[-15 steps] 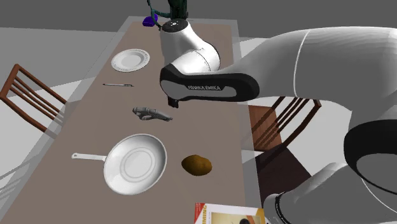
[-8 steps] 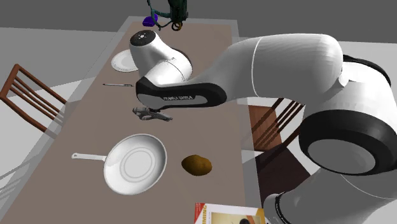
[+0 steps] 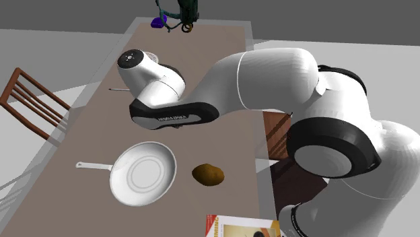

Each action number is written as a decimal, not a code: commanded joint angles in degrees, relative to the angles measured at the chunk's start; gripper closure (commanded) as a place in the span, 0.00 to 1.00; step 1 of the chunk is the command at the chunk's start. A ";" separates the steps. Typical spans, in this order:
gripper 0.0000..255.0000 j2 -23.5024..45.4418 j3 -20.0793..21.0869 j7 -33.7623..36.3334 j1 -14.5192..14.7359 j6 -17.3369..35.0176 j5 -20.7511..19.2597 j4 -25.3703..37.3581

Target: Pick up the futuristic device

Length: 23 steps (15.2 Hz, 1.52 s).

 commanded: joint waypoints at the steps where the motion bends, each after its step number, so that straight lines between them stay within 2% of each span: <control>1: 0.00 0.43 -0.11 0.26 0.03 1.32 -0.34 -0.89; 6: 0.00 1.51 -0.38 0.93 0.14 3.56 -0.98 -2.12; 7: 1.00 1.34 -0.36 0.94 0.13 3.56 -0.95 -2.30; 16: 1.00 1.51 -0.38 0.93 0.14 3.55 -0.98 -2.11; 23: 1.00 -0.48 0.12 -0.34 -0.05 -0.87 0.21 0.46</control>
